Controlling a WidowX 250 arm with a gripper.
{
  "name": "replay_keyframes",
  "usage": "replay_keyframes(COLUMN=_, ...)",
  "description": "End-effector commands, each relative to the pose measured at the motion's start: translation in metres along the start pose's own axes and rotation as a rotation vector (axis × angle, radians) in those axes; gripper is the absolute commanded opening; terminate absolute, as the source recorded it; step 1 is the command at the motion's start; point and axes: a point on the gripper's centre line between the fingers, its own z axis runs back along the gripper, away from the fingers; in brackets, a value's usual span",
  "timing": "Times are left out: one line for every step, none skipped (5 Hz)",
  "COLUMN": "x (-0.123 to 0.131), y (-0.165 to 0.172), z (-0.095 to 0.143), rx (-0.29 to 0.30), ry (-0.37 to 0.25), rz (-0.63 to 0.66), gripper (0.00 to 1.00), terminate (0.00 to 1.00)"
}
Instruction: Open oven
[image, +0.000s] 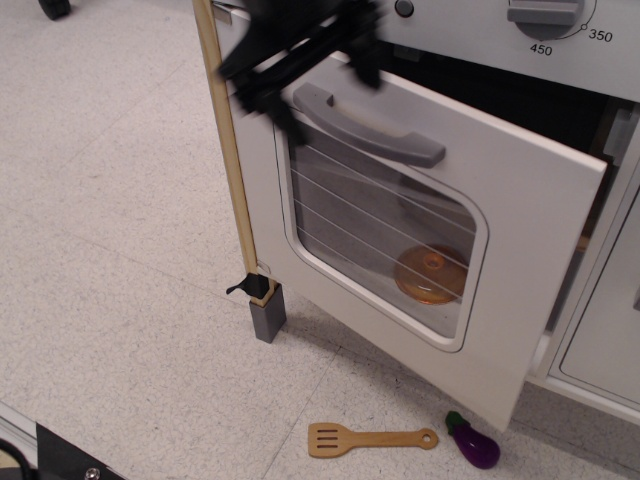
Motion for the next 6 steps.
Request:
replay_keyframes(x=-0.021, y=-0.037, z=0.002, rx=-0.057, ry=0.029, rz=0.023, gripper=1.00, terminate=0.00)
replay_keyframes(x=-0.029, y=-0.050, z=-0.024, rx=-0.085, ry=-0.001, rz=0.085, gripper=1.00, terminate=0.00)
replay_keyframes(x=-0.031, y=-0.045, z=-0.041, rx=-0.084, ry=-0.024, rz=0.097, gripper=1.00, terminate=0.00)
replay_keyframes(x=-0.032, y=-0.038, z=-0.049, rx=-0.070, ry=-0.043, rz=0.131, gripper=1.00, terminate=0.00)
replay_keyframes(x=-0.032, y=-0.024, z=-0.050, rx=-0.002, ry=-0.028, rz=0.173, gripper=1.00, terminate=0.00)
replay_keyframes(x=-0.027, y=-0.001, z=-0.043, rx=0.093, ry=-0.031, rz=0.179, gripper=1.00, terminate=0.00)
